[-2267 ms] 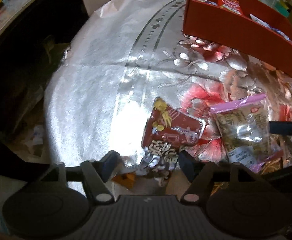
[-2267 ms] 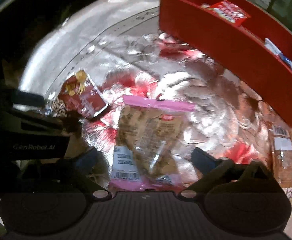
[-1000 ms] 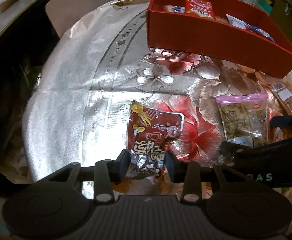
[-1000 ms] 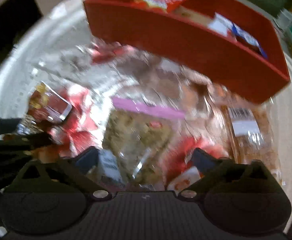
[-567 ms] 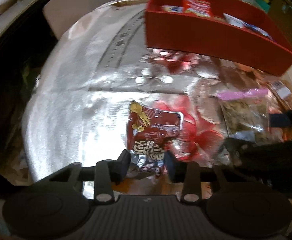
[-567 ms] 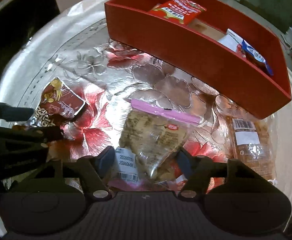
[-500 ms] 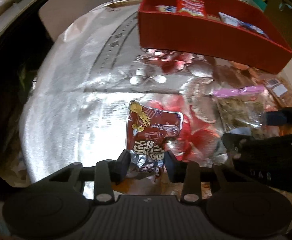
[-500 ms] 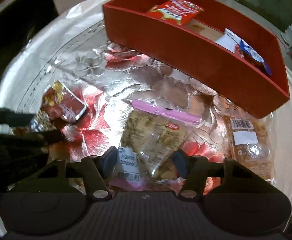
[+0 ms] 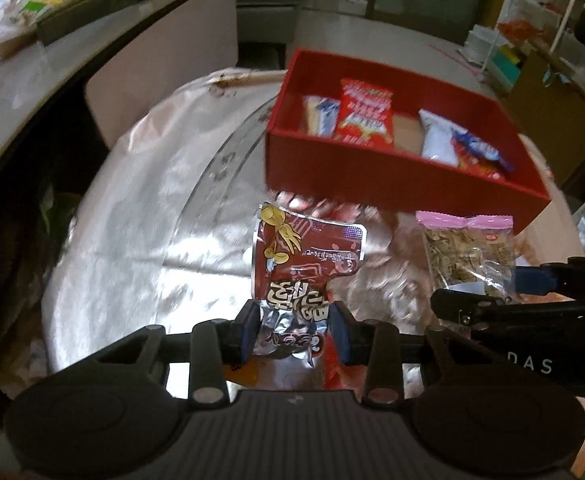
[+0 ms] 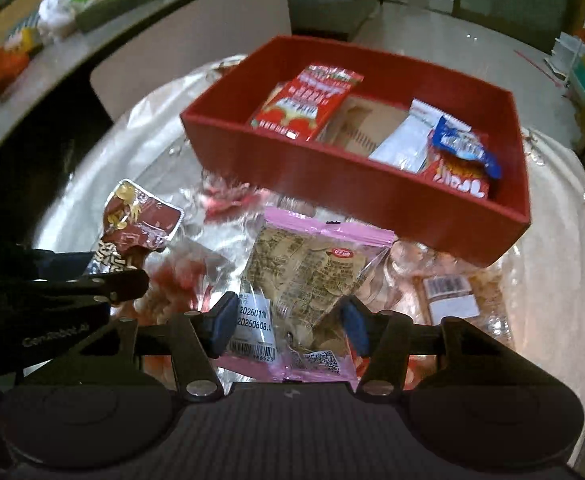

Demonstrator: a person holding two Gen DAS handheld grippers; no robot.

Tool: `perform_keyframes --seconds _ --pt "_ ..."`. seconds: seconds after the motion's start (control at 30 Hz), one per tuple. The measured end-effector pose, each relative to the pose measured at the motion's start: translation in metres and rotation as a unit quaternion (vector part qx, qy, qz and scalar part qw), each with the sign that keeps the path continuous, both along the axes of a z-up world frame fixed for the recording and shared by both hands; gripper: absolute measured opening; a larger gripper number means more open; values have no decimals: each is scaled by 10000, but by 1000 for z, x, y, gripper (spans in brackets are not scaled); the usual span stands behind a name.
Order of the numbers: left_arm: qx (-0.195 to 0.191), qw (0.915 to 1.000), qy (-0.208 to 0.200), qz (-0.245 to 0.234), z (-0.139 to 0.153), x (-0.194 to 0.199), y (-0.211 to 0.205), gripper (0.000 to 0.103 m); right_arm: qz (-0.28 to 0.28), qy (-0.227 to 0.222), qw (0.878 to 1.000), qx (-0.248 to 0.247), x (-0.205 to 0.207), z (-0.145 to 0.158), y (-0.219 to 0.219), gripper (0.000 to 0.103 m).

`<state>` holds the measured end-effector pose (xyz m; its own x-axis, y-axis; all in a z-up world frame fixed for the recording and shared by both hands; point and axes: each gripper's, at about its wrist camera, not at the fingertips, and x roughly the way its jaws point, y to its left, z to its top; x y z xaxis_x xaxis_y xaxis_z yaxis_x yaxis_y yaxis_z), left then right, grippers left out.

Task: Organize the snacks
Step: 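Lift and carry the candy bag and bread bag over the red box with both grippers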

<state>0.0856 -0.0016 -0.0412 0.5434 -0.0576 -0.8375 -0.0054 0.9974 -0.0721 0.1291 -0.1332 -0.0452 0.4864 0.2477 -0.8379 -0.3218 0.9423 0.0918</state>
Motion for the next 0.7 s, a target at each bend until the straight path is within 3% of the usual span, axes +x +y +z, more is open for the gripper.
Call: perform_keyframes --seconds 0.7 --pt "42 9977 -602 -293 31 41 -33 32 -499 -495 9963 497 21 36 -37 63"
